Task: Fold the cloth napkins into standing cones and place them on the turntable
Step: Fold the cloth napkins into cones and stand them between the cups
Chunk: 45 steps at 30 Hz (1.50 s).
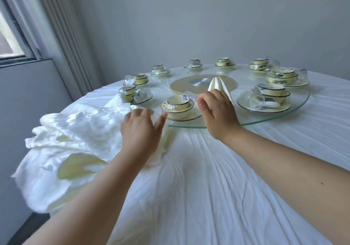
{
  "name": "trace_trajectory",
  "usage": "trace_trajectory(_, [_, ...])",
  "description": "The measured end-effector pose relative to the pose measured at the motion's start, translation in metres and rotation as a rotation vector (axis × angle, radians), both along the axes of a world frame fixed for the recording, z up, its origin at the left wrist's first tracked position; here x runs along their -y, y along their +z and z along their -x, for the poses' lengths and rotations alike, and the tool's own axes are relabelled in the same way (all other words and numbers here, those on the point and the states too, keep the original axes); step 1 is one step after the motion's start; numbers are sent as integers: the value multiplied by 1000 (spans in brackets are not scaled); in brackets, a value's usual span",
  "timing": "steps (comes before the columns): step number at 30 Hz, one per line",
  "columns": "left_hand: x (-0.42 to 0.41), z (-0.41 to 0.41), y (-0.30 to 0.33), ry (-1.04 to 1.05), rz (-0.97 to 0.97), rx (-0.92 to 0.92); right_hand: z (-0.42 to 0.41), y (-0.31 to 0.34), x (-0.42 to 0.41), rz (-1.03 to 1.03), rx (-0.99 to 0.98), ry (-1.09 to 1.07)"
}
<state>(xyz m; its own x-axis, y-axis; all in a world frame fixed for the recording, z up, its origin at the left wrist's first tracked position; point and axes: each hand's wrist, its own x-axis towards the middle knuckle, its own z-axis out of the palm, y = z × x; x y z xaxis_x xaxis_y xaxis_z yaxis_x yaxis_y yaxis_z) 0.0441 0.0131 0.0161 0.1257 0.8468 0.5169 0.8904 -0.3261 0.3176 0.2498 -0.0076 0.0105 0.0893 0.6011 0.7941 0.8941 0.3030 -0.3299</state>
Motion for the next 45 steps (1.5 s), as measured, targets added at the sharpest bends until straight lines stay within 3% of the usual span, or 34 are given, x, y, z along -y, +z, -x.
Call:
trace_trajectory(4, [-9, 60, -17, 164, 240, -212, 42, -13, 4, 147, -89, 131])
trace_trajectory(6, [-9, 73, -28, 154, 271, -157, 59, -19, 7, 228, -138, 200])
trace_trajectory(10, [-9, 82, -20, 126, 348, 324, 83, -21, 18, 466, -315, 324])
trace_trajectory(13, [2, 77, -6, 69, 317, 600, 94, -20, 19, 520, -450, 356])
trace_trajectory(17, [30, 49, 6, -247, 372, 856, 100, -3, 17, 563, -693, 386])
trace_trajectory(19, [29, 44, 5, -213, 269, 687, 102, 8, 19, 636, -798, 423])
trace_trajectory(21, [16, 53, -2, 62, 159, 244, 103, 13, 22, 658, -842, 448])
trace_trajectory(23, [10, 67, -10, 233, 223, -27, 103, 11, 25, 656, -883, 457])
trace_trajectory(24, [9, 72, -14, 231, 283, -34, 103, 9, 27, 662, -903, 458])
trace_trajectory(30, [14, 73, -8, 84, 347, 276, 104, 1, 31, 693, -907, 435])
trace_trajectory(33, [30, 56, 5, -113, 346, 610, 106, 8, 30, 658, -897, 412])
trace_trajectory(35, [44, 40, 8, -318, 491, 868, 105, 13, 33, 662, -868, 397])
trace_trajectory(38, [64, 25, 5, -514, 728, 981, 97, 11, 38, 690, -998, 428])
trace_trajectory(39, [69, 22, 5, -531, 725, 976, 95, 9, 41, 688, -1092, 444])
trace_trajectory(41, [70, 28, 11, -426, 472, 797, 87, 4, 46, 676, -1311, 476])
trace_trajectory(43, [59, 45, 20, -224, 61, 387, 73, 1, 52, 712, -1434, 510])
trace_trajectory(45, [47, 62, 28, -175, -49, 40, 55, 2, 65, 809, -1372, 524])
